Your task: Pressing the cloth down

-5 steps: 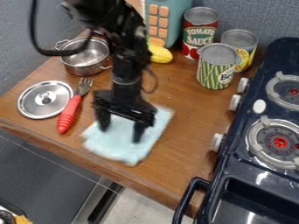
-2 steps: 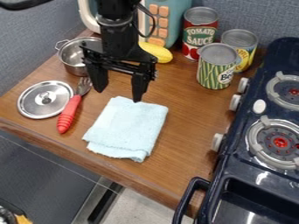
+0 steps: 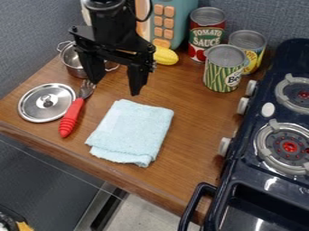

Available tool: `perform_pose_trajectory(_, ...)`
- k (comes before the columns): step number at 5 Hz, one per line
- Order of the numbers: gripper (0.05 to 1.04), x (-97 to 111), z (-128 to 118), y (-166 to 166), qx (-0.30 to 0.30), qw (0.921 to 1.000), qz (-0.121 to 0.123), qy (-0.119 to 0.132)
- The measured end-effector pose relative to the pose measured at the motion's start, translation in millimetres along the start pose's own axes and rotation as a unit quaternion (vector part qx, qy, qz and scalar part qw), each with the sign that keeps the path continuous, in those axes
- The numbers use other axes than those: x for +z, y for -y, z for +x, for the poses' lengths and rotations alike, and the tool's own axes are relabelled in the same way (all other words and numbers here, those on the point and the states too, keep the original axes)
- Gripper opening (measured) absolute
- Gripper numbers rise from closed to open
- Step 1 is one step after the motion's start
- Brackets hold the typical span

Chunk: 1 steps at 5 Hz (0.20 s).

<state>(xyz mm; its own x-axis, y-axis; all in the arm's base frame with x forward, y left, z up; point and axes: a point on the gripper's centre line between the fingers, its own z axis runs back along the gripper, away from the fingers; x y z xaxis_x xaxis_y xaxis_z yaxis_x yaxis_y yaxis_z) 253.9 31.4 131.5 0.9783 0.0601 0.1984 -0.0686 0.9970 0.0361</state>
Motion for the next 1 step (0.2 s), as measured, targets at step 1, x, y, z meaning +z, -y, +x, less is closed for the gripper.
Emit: perform_pose_trajectory(1,1.0,7.9,-6.5,-1.1,-0.012,0.9998,0.001,0.017)
